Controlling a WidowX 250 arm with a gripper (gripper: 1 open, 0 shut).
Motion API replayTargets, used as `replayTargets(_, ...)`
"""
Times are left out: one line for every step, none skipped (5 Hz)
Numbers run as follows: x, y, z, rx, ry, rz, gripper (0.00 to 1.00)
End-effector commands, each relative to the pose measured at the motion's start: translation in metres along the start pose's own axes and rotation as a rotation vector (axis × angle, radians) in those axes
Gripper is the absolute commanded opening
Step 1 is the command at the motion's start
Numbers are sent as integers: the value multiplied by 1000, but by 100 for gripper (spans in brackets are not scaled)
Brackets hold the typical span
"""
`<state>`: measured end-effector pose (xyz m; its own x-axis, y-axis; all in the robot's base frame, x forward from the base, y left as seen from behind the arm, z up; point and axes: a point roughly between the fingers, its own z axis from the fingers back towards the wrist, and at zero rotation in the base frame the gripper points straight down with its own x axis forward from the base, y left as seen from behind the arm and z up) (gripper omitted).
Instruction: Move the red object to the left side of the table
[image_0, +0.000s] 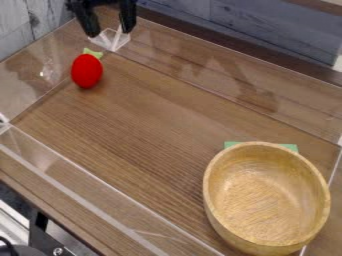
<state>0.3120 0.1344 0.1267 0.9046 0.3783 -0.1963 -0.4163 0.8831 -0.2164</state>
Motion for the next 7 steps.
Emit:
replayTargets(-7, -19, 18, 11, -87, -65, 100)
replayTargets(-11, -32, 6, 8, -79, -104, 100)
replayTargets(-12, -47, -1, 21, -55, -207, 100)
replayTargets(-14, -69, -13, 34, -32, -318, 100)
replayTargets(-25, -88, -30, 34, -28, -364, 100)
replayTargets(-30, -103, -43, 35, -49, -378, 100)
replayTargets(-22, -99, -46, 59, -103, -390, 100)
